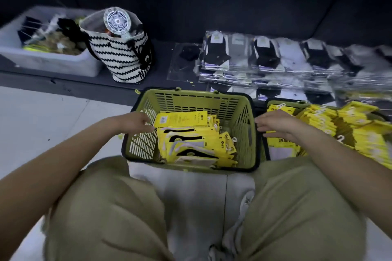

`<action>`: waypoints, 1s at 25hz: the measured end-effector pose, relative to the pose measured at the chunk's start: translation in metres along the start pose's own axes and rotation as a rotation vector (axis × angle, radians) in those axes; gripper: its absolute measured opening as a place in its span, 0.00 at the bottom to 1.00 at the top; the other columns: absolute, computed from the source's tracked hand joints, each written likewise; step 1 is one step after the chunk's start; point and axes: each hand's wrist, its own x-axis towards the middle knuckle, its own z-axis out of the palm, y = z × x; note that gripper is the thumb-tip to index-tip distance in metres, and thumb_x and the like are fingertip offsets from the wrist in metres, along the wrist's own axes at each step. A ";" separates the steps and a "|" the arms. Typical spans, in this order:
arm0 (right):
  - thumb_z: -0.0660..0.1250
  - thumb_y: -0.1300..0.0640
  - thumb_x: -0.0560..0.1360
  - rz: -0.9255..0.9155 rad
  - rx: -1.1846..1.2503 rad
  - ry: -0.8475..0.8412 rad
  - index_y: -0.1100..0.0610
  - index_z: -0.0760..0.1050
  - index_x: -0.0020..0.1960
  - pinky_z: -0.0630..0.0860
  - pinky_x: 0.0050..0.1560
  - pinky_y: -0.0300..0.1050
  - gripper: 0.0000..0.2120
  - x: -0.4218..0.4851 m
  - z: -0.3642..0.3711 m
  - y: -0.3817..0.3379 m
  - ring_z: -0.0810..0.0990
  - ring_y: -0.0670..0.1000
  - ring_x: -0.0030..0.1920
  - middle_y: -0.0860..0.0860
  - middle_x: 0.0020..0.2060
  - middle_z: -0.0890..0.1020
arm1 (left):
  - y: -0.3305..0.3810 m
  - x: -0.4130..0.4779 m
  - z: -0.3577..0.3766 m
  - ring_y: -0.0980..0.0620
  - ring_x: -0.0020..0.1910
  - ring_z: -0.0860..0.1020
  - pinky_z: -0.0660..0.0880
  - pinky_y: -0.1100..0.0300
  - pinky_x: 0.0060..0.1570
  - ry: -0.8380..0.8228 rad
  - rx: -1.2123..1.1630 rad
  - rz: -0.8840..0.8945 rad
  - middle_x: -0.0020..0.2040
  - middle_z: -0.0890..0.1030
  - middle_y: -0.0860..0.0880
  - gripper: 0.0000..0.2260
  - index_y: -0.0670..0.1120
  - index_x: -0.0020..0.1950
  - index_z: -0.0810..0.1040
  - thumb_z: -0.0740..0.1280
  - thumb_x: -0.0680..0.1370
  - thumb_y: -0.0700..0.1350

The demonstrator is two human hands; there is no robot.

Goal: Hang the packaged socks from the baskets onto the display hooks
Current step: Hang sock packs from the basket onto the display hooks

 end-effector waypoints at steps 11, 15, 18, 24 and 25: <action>0.64 0.53 0.77 -0.458 -0.682 -0.104 0.55 0.77 0.54 0.77 0.48 0.44 0.09 0.031 0.077 -0.040 0.80 0.49 0.46 0.48 0.49 0.79 | 0.073 0.079 0.094 0.46 0.63 0.73 0.71 0.54 0.59 0.030 0.009 0.228 0.66 0.73 0.45 0.19 0.44 0.67 0.70 0.64 0.78 0.48; 0.62 0.53 0.78 -0.461 -0.982 -0.134 0.55 0.76 0.56 0.77 0.51 0.48 0.10 0.062 0.056 -0.024 0.78 0.50 0.51 0.50 0.52 0.80 | 0.079 0.117 0.155 0.44 0.64 0.71 0.70 0.49 0.58 -0.015 0.333 0.318 0.66 0.72 0.44 0.21 0.46 0.66 0.69 0.65 0.76 0.53; 0.60 0.52 0.79 -0.436 -1.077 -0.154 0.55 0.76 0.58 0.76 0.50 0.48 0.12 0.082 0.046 -0.011 0.77 0.52 0.53 0.51 0.54 0.80 | 0.078 0.131 0.178 0.41 0.67 0.68 0.66 0.47 0.62 -0.011 0.510 0.316 0.70 0.67 0.42 0.28 0.42 0.72 0.60 0.64 0.76 0.52; 0.58 0.51 0.79 -0.389 -1.263 -0.177 0.53 0.75 0.55 0.69 0.41 0.44 0.10 0.097 0.032 0.004 0.75 0.51 0.53 0.51 0.52 0.78 | 0.062 0.141 0.175 0.44 0.56 0.78 0.75 0.52 0.49 0.006 0.459 0.310 0.58 0.79 0.44 0.19 0.48 0.65 0.72 0.64 0.74 0.41; 0.58 0.51 0.79 -0.381 -1.257 -0.169 0.53 0.75 0.55 0.68 0.41 0.44 0.10 0.097 0.030 0.004 0.75 0.51 0.53 0.50 0.52 0.78 | 0.056 0.142 0.169 0.44 0.54 0.79 0.75 0.53 0.48 -0.005 0.408 0.299 0.57 0.80 0.45 0.20 0.50 0.65 0.72 0.64 0.73 0.41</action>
